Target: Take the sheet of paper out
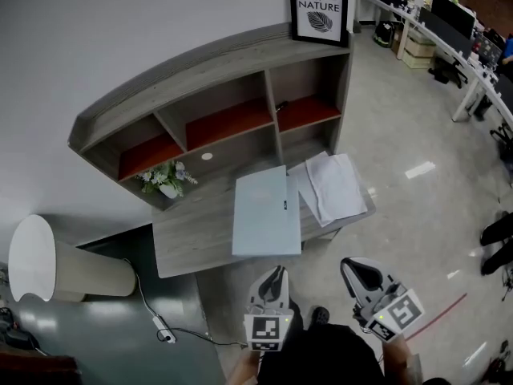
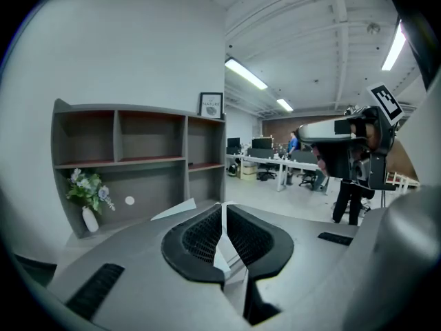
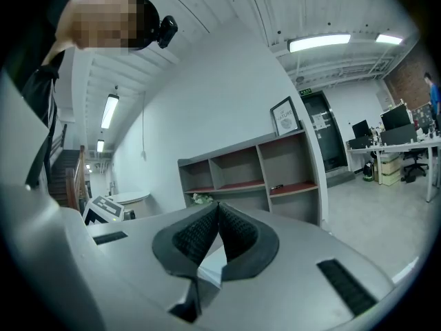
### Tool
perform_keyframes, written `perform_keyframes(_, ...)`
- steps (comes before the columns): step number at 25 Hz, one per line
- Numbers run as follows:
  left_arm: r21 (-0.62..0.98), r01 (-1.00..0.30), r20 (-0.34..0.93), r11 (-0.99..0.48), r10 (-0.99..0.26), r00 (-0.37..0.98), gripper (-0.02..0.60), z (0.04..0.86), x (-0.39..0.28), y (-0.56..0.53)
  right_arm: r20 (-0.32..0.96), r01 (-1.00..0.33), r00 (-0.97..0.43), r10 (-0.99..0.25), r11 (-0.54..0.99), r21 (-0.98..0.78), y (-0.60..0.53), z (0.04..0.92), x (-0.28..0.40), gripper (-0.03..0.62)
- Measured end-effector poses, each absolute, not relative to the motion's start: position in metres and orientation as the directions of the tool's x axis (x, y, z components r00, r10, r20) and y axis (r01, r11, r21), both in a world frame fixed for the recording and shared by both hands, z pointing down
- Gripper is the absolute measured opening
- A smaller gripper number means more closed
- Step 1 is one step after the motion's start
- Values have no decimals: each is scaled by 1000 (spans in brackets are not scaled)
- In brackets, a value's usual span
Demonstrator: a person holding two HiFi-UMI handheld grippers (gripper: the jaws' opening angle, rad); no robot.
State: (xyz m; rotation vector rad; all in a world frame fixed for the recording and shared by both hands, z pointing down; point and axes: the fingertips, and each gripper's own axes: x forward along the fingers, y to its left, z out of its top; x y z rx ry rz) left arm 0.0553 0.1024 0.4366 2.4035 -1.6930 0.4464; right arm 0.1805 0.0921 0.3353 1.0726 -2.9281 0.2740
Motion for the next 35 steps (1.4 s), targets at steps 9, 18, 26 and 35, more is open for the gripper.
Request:
perform_keyframes(9,-28,-932,337,-362,-881,333,14,436,11,52,94,-666,-746,-660,731,-150,44,335,140,12)
perform_keyframes(18,-4,-904,337,-428,-851,402,14,447,-16,23,128,-701,-713,-689,699,-144,12,346,104,12)
perform_keyframes(26,6,-888,352,-460,-830,433,14,461,-29,16,172,-717,-697,-696,679,-155,4,363,86,12)
perform_keyframes(35,-8,-870,414,-494,-793,447,49,489,-19,16,201,-705,-709,-676,689,-167,-9,376,84,12)
